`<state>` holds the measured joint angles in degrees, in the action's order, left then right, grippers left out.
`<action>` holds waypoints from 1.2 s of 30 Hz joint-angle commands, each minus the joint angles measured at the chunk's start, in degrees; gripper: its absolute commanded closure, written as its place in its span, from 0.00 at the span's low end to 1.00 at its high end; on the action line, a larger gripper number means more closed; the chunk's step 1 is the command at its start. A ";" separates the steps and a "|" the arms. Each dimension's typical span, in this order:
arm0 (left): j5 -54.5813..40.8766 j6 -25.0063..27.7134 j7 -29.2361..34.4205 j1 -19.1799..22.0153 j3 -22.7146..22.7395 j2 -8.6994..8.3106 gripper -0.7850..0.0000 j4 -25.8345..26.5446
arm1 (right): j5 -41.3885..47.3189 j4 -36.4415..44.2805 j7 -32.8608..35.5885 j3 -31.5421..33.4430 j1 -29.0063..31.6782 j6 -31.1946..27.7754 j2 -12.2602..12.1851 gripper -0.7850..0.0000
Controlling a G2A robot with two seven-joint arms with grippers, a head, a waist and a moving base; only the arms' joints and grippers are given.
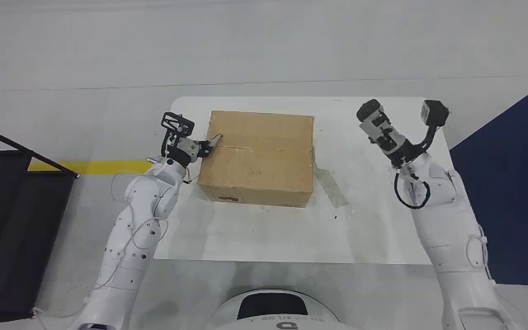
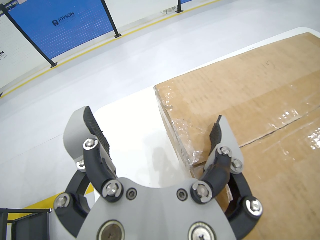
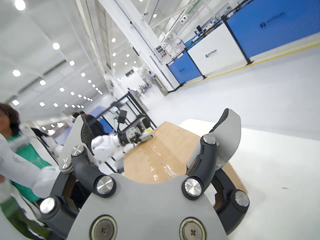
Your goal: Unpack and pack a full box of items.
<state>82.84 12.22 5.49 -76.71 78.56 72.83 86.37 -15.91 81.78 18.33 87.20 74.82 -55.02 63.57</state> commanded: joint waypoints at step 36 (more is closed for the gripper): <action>0.00 0.00 0.00 0.00 0.00 0.00 0.00 0.00 | -53.70 -4.10 -20.26 -11.11 0.83 26.90 2.25 0.00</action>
<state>82.84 12.22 5.49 -76.71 78.56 72.83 86.37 -71.24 78.45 -0.85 76.01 76.03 -28.80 65.69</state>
